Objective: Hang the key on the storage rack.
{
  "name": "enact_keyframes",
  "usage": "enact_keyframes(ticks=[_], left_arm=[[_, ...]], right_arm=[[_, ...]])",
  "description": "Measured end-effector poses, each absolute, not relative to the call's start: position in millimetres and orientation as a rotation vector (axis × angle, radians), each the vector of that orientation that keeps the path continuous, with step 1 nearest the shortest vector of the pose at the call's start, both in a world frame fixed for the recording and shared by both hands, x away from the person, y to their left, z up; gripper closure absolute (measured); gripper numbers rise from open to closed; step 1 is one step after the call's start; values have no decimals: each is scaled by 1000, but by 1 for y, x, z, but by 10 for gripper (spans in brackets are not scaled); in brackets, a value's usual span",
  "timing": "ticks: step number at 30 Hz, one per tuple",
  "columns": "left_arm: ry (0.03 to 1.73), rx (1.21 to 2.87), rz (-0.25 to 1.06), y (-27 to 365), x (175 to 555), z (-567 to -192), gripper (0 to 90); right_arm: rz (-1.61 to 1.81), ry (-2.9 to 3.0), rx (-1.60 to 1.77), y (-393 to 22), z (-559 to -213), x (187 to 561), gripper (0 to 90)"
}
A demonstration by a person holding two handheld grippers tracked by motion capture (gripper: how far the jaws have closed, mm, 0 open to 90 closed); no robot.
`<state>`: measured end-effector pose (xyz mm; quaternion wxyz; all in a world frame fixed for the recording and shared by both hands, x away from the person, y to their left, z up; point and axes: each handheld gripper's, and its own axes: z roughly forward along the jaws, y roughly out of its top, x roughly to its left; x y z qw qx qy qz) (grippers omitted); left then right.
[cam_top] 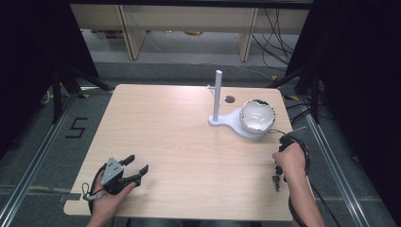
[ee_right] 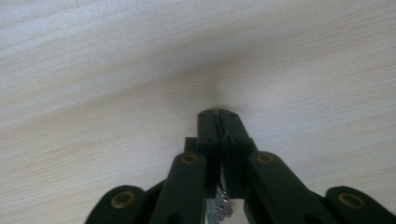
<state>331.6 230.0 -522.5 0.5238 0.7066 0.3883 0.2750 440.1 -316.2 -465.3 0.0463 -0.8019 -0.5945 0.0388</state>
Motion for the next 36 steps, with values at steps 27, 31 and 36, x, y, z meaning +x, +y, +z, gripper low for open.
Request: enact_keyframes(ticks=[27, 31, 36], left_arm=[[929, 1692, 653, 230, 332, -522, 305], [927, 1692, 654, 230, 332, -522, 305], [928, 1692, 652, 230, 332, -522, 305]], right_arm=[[119, -1820, -2473, -310, -469, 442, 850], [124, -1867, -2452, -312, -469, 441, 847], [134, -1888, -2453, -310, -470, 441, 881]])
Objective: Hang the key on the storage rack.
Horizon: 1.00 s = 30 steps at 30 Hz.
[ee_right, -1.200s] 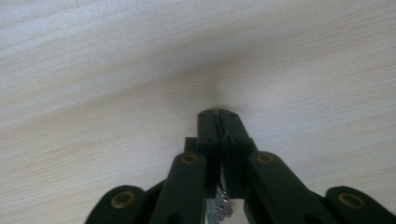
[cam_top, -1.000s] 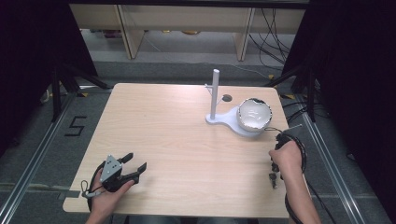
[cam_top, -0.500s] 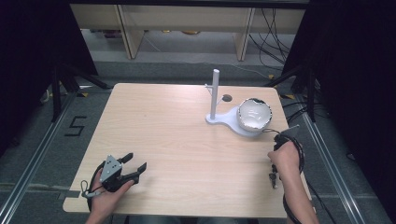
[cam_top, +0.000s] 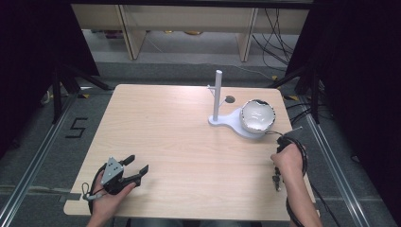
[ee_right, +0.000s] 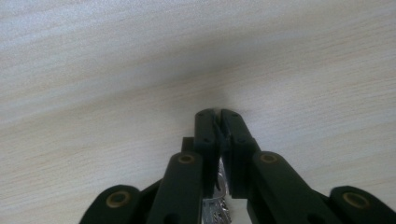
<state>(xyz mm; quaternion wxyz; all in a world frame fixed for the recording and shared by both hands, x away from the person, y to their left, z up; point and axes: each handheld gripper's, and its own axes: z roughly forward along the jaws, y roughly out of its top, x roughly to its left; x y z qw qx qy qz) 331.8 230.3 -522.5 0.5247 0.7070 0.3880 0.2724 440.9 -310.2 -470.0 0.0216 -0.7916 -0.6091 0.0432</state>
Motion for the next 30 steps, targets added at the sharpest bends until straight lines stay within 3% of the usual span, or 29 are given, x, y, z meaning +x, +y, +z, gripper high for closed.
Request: enact_keyframes(ticks=[30], left_arm=[[931, 1688, 646, 231, 332, -523, 303]], right_arm=[[96, -2059, -2320, -303, -463, 445, 895]])
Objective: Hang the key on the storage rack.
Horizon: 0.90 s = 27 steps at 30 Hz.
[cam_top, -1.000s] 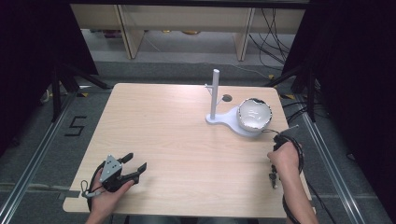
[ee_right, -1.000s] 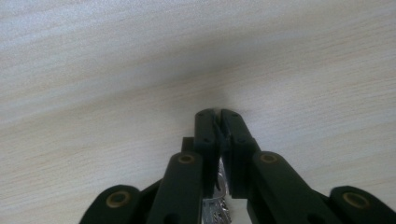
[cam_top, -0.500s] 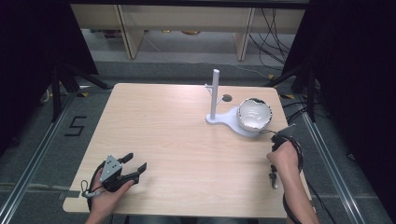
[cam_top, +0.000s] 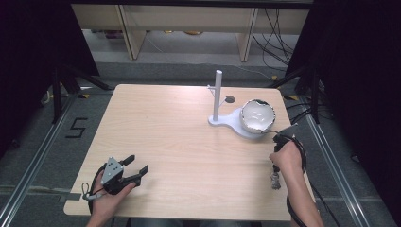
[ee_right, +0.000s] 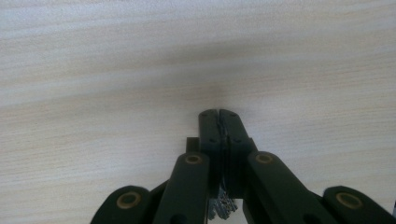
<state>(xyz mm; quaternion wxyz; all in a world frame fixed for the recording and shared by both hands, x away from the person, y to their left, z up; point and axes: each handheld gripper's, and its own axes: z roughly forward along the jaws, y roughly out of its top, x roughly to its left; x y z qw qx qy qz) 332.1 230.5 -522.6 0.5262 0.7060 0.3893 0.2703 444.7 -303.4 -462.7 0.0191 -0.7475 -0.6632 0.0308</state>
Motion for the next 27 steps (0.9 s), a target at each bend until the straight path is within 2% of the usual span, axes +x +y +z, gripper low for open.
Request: enact_keyframes(ticks=[12, 18, 20, 27], left_arm=[[931, 1689, 646, 231, 332, -523, 303], [933, 1689, 647, 231, 332, -523, 302], [932, 1689, 647, 231, 332, -523, 302], [934, 1686, 644, 231, 332, -523, 301]], right_arm=[[-15, -2002, -2409, -286, -444, 447, 895], [-191, -2203, -2354, -282, -432, 447, 900], [-235, -2076, -2430, -273, -428, 447, 900], [-235, -2228, -2326, -276, -431, 450, 900]])
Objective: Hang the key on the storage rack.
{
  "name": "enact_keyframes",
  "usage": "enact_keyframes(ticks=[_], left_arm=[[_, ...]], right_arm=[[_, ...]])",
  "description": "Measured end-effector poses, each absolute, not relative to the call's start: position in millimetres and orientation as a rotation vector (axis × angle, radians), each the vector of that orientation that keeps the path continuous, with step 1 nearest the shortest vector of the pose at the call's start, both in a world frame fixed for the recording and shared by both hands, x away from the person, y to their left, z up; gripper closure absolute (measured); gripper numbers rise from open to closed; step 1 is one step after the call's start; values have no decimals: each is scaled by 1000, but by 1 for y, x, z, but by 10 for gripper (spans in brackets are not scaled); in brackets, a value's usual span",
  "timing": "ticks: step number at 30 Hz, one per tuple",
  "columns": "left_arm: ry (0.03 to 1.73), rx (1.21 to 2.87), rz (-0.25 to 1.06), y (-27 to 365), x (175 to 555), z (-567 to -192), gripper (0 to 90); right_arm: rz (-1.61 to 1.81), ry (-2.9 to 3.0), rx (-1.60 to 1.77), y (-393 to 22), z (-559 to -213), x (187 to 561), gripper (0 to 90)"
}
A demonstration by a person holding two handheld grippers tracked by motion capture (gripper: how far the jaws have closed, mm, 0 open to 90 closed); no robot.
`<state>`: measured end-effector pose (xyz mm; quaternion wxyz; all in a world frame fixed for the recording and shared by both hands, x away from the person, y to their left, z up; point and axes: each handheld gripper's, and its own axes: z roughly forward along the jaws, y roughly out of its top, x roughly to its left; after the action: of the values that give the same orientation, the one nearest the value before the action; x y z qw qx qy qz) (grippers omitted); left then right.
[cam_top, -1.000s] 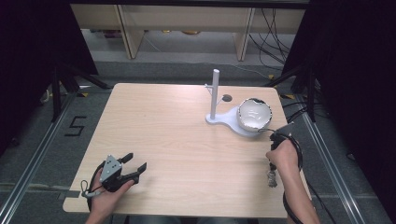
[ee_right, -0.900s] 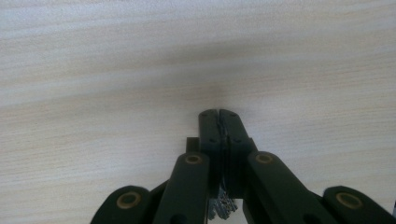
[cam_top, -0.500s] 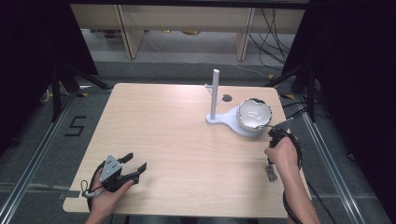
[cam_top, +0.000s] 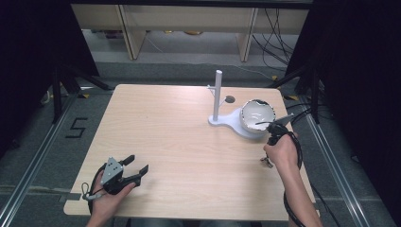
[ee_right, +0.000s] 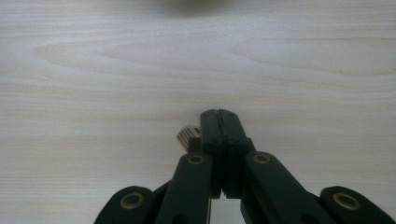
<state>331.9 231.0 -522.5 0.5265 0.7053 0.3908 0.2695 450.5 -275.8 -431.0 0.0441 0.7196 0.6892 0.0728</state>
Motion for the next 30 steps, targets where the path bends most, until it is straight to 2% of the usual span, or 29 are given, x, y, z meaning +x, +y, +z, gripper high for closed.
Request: enact_keyframes(ticks=[21, 30], left_arm=[[937, 1690, 641, 231, 332, -522, 300], [936, 1687, 641, 231, 332, -523, 300]], right_arm=[[403, 2083, 2146, -262, -398, 457, 900], [452, 2089, 2110, -241, -380, 461, 900]])
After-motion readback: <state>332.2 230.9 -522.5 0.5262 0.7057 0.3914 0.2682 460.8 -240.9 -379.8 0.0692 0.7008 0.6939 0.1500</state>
